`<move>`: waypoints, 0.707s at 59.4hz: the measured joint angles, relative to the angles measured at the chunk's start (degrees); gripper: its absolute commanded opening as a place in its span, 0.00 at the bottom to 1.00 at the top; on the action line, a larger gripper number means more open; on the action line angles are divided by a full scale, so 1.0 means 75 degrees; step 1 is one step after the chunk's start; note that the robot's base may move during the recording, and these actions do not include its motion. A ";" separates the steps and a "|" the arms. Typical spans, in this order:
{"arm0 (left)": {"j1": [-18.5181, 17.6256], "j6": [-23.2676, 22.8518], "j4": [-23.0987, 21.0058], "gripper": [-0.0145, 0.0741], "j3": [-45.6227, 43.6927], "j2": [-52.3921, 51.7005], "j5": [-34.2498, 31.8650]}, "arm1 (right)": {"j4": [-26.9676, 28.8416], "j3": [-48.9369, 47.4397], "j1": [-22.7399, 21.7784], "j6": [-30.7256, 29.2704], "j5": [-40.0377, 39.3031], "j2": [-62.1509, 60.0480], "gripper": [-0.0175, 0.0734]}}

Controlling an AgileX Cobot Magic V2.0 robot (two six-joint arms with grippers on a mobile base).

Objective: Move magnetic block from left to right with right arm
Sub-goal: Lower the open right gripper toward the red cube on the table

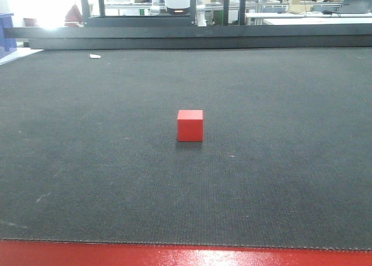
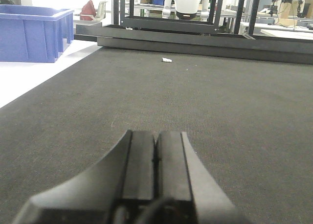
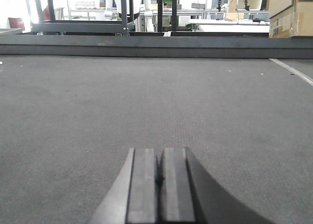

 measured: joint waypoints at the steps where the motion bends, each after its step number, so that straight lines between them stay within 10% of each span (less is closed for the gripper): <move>1: 0.0000 0.0000 0.0000 0.03 0.0000 0.0000 0.0000 | 0.0000 0.0000 0.0000 0.0000 0.0000 0.0000 0.27; 42: 0.0000 0.0000 0.0000 0.03 0.0000 0.0000 0.0000 | 0.0000 0.0000 0.0000 0.0000 0.0014 0.0000 0.27</move>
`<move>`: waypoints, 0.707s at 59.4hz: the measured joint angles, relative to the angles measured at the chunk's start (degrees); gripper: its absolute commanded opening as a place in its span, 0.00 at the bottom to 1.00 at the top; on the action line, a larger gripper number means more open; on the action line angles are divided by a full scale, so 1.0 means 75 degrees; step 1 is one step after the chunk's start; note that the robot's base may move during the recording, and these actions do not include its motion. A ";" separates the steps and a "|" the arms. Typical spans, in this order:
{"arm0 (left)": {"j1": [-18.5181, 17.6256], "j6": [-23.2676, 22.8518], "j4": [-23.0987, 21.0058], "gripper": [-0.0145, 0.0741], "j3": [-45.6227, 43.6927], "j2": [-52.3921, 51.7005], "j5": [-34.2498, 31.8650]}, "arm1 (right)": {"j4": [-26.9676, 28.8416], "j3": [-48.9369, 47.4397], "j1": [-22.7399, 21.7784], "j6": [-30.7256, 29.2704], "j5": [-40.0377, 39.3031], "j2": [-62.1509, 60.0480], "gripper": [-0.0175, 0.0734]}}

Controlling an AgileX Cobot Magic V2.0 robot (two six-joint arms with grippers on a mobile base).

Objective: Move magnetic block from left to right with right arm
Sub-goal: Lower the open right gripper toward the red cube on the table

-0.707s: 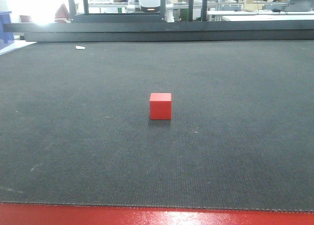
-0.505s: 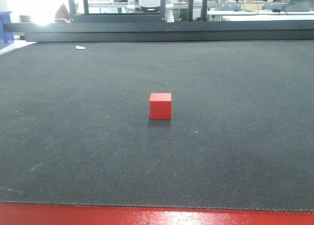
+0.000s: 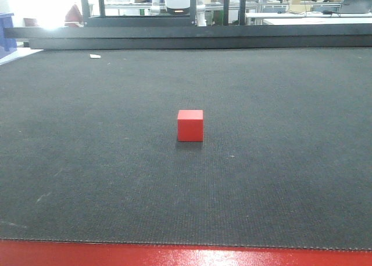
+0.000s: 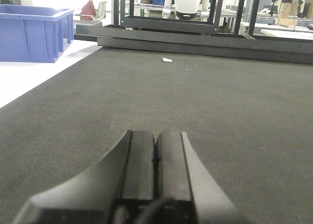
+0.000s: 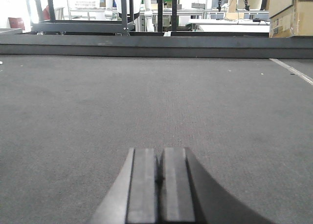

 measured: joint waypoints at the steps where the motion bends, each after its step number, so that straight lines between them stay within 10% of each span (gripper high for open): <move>1: 0.0000 0.0000 0.0000 0.03 0.0000 0.0000 0.0000 | 0.0000 0.0000 0.0000 0.0000 0.0000 0.0000 0.27; 42: 0.0000 0.0000 0.0000 0.03 0.0000 0.0000 0.0000 | 0.0000 -0.1550 0.0000 0.0000 0.0310 0.0299 0.29</move>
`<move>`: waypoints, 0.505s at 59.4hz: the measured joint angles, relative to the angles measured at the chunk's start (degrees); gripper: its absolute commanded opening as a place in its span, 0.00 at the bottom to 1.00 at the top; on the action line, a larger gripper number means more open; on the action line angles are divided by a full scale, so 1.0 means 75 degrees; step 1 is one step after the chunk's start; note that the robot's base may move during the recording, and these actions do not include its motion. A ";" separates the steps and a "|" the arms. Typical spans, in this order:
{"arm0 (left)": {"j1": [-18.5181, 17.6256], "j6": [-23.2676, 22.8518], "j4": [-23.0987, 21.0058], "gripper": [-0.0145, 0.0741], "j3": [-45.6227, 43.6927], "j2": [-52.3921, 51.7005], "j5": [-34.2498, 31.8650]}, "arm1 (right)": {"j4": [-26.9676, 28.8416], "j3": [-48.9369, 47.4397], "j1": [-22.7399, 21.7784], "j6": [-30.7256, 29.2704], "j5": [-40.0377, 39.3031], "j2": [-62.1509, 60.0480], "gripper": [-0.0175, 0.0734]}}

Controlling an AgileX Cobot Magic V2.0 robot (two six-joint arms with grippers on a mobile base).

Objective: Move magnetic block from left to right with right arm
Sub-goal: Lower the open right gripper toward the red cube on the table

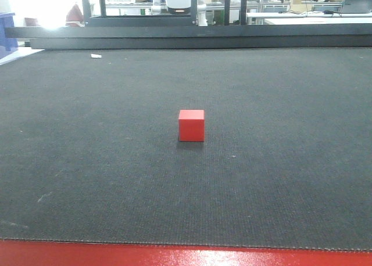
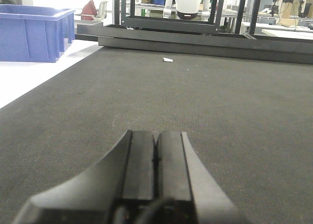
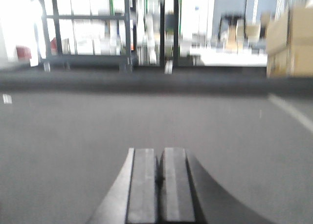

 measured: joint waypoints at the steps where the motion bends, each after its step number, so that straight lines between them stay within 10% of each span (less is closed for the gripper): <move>1: 0.0000 0.0000 0.0000 0.03 0.0000 0.0000 0.0000 | 0.0000 -0.0178 0.0000 0.0000 0.0017 0.0080 0.30; 18: 0.0000 0.0000 0.0000 0.03 0.0000 0.0000 0.0000 | 0.0000 -0.2158 0.0377 0.0000 0.0117 0.2612 0.80; 30: 0.0000 0.0000 0.0000 0.03 0.0000 0.0000 0.0000 | -0.0005 -0.3472 0.1125 0.0000 0.1088 0.4768 0.89</move>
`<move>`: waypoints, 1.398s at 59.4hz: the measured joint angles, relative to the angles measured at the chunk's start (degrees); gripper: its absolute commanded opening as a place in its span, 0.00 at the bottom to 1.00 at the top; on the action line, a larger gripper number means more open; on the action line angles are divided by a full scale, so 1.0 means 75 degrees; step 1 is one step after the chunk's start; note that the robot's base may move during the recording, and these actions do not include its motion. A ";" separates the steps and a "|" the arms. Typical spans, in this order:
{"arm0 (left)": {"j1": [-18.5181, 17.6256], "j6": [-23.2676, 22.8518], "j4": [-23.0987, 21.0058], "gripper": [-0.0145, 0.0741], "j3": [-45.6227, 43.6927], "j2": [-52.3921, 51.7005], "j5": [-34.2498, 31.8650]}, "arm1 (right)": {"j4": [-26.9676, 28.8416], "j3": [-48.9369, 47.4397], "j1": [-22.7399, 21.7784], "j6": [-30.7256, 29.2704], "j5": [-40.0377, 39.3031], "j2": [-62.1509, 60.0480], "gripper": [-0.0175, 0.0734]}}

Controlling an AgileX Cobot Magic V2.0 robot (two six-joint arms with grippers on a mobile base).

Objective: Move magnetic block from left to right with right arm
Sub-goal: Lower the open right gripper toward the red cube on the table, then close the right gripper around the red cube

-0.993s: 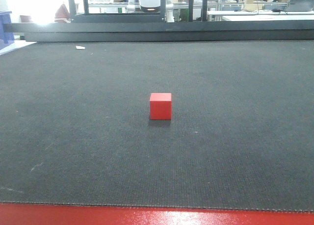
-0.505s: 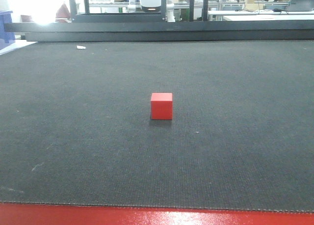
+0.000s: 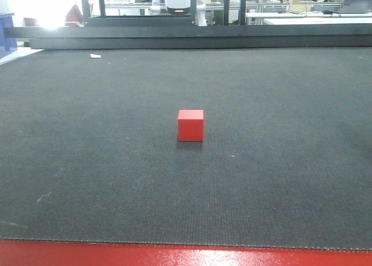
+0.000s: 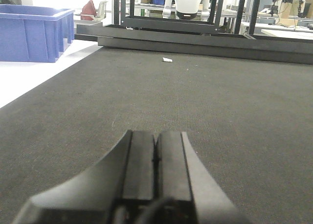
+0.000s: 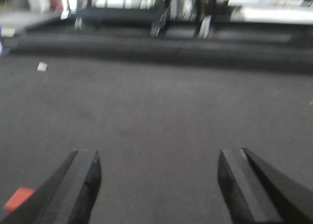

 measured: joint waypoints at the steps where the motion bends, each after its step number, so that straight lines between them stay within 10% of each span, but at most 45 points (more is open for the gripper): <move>1: 0.0000 0.0000 0.0000 0.03 0.0000 0.0000 0.0000 | 0.0000 -0.0160 0.0100 0.0000 0.0150 0.0230 0.89; 15: 0.0000 0.0000 0.0000 0.03 0.0000 0.0000 0.0000 | -0.0102 -0.2156 0.1568 0.0723 0.1965 0.2769 0.89; 37: 0.0000 0.0000 0.0000 0.03 0.0000 0.0000 0.0000 | -0.1439 -0.6074 0.3644 0.4126 0.5090 0.7138 0.89; 83: 0.0000 0.0000 0.0000 0.03 0.0000 0.0000 0.0000 | -0.2176 -0.9020 0.4131 0.5748 0.6611 1.0838 0.89</move>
